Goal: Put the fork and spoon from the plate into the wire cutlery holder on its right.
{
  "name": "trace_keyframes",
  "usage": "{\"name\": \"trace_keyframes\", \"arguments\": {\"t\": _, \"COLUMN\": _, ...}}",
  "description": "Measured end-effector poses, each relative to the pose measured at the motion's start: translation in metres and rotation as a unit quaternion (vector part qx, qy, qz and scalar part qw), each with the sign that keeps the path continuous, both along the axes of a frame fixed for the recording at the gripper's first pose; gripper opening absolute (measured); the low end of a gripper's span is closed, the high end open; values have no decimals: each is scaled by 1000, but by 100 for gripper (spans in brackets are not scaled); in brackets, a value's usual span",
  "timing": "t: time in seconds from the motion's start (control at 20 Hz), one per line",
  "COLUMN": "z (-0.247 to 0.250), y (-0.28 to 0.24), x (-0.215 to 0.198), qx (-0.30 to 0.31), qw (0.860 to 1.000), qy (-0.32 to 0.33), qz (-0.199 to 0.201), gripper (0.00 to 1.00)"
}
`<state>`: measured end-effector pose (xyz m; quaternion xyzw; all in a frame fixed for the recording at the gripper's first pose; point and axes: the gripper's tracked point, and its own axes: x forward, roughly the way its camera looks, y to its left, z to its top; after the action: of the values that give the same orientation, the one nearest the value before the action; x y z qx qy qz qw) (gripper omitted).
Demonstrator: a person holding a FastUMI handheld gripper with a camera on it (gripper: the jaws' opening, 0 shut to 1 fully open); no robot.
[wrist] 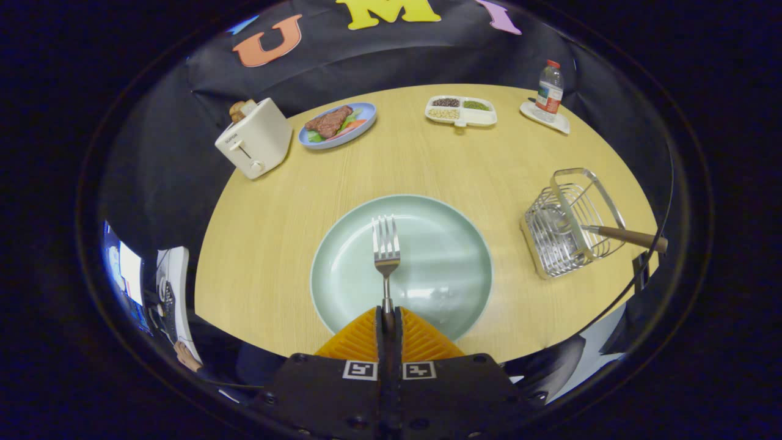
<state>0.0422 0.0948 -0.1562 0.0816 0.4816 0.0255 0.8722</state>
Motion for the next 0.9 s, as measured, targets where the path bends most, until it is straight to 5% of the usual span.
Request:
{"name": "trace_keyframes", "arguments": {"t": 0.5, "z": 64, "y": -101, "x": -10, "qx": -57, "qw": 997, "qy": -37, "qz": -35, "gripper": 0}}
{"name": "trace_keyframes", "arguments": {"t": 0.9, "z": 89, "y": -163, "x": -15, "qx": -101, "qw": 993, "qy": -4, "qz": -53, "gripper": 0}}
